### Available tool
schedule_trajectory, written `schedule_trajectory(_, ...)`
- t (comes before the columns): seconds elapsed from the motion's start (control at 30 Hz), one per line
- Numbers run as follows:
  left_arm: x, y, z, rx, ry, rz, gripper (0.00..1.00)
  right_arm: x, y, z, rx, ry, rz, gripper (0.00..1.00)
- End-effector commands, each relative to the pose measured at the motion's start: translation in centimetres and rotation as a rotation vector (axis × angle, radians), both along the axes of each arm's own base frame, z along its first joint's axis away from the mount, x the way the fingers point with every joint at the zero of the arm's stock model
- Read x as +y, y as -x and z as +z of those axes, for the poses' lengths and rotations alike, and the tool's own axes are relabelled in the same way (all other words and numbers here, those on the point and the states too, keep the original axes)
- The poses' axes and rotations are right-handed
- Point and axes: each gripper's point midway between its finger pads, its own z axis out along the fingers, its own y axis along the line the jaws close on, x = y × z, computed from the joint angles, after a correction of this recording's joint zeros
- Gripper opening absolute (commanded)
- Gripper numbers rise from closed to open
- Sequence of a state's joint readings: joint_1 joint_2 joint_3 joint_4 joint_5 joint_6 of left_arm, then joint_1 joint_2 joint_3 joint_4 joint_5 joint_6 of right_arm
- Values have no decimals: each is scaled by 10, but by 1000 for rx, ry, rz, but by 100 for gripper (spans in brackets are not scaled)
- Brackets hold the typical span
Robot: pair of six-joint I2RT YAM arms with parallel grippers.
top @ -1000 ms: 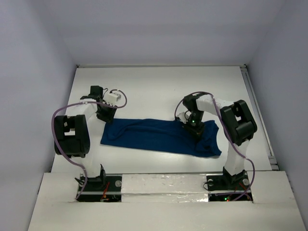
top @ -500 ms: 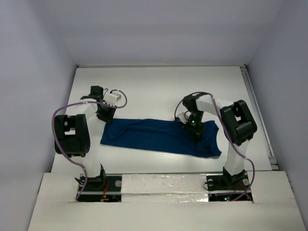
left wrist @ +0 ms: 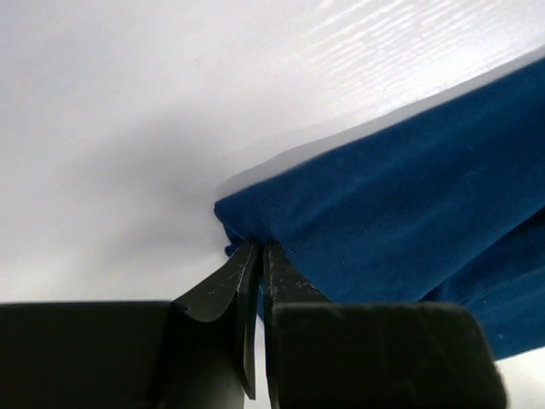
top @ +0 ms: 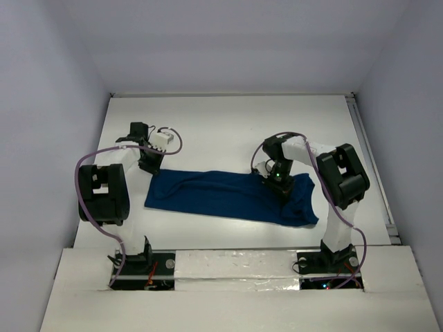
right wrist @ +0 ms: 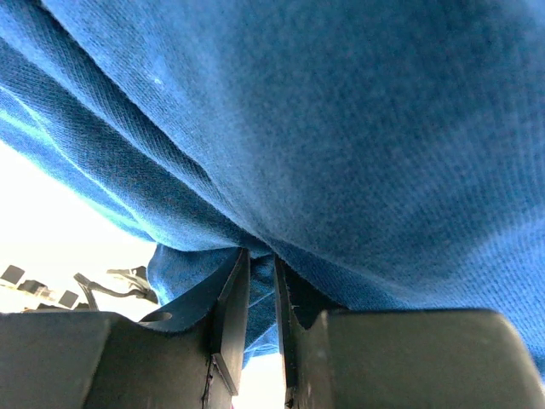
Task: Fold and stack the t-shirts
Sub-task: Fold the other side of the tshirt into a rectangle
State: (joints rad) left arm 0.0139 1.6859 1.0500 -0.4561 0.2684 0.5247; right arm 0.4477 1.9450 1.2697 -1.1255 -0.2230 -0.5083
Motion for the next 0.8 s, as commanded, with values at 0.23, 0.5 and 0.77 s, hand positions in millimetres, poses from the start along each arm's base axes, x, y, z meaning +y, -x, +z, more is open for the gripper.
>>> schedule_trajectory(0.23, 14, -56, 29, -104, -63, 47, 0, 9, -1, -20, -14, -28, 32, 22)
schedule_trajectory(0.5, 2, -76, 16, -65, 8, 38, 0, 10, -1, -20, -16, -30, 30, 21)
schedule_trajectory(0.77, 6, -93, 2, -84, -4, 91, 0, 8, -2, -20, -18, -14, 23, 21)
